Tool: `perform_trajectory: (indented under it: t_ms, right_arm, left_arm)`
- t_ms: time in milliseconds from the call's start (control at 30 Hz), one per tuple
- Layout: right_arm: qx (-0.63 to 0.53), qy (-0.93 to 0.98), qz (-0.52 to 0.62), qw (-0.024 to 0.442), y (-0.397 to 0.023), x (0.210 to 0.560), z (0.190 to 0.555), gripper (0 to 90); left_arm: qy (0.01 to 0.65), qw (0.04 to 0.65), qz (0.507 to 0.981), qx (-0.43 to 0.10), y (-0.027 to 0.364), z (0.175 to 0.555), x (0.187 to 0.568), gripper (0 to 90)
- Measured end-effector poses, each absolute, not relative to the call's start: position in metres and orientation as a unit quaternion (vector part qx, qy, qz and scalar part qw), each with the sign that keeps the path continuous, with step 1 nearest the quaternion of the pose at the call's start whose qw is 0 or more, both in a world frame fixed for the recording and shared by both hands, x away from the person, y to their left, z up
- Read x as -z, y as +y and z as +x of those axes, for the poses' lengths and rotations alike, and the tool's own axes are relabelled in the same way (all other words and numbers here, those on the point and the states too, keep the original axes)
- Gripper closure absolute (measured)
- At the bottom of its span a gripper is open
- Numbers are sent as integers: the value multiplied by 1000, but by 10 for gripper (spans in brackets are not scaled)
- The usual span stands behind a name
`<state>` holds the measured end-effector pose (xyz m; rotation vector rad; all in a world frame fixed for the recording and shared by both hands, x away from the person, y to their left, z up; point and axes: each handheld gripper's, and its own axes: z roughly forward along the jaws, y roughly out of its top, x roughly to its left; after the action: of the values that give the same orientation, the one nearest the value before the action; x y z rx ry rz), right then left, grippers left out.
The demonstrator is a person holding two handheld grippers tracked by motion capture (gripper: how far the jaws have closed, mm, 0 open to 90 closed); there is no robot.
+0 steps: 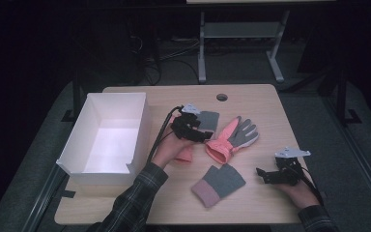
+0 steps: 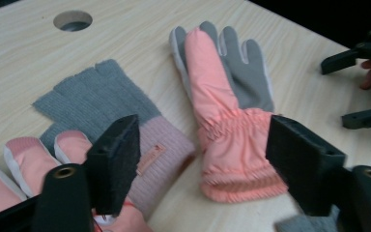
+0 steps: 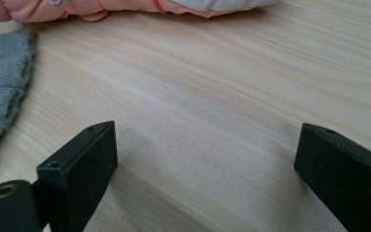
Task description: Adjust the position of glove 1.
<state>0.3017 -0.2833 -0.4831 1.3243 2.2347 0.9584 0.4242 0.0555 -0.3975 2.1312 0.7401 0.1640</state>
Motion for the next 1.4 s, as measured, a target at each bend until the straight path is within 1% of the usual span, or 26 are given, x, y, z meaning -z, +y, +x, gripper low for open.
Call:
perform_trajectory:
  t_ms: [67, 133, 200, 300, 333, 367, 533, 700, 733, 933, 1100, 1267, 1400]
  right_arm:
    - [-341, 792, 472, 185, -283, 483, 302, 74]
    - [-341, 792, 472, 185, -283, 483, 302, 73]
    - [-341, 791, 472, 185, -283, 483, 302, 73]
    - [-341, 791, 473, 185, -283, 483, 302, 73]
    - [-341, 791, 473, 185, -283, 483, 302, 73]
    - [-342, 791, 473, 185, -283, 483, 302, 72]
    - [-341, 791, 473, 186, -283, 483, 302, 71]
    - [-342, 791, 473, 185, -283, 483, 302, 71]
    - [-342, 791, 473, 185, -283, 483, 302, 71]
    - [-341, 791, 472, 185, -283, 483, 302, 71]
    - [-341, 791, 472, 186, -283, 483, 302, 71]
    - [-341, 791, 472, 185, -283, 483, 302, 71]
    - [-341, 791, 472, 186, -283, 483, 302, 71]
  left_arm:
    - [299, 422, 853, -65, 51, 433, 399, 389]
    - [302, 416, 855, -63, 48, 442, 400, 487]
    - [305, 412, 856, -67, 44, 450, 402, 566]
    - [312, 401, 859, -65, 37, 462, 408, 748]
    - [314, 401, 858, -65, 35, 466, 410, 839]
    - [314, 398, 859, -64, 34, 468, 412, 893]
    - [325, 374, 867, -61, 23, 485, 424, 898]
    - [327, 339, 879, -78, 11, 495, 436, 897]
    - [335, 341, 876, -72, 9, 497, 438, 897]
    - [345, 307, 884, -70, -2, 505, 452, 898]
    - [343, 305, 887, -58, -6, 504, 453, 898]
    - [327, 302, 894, -51, -15, 498, 452, 899]
    - [313, 306, 898, -33, -23, 494, 453, 899]
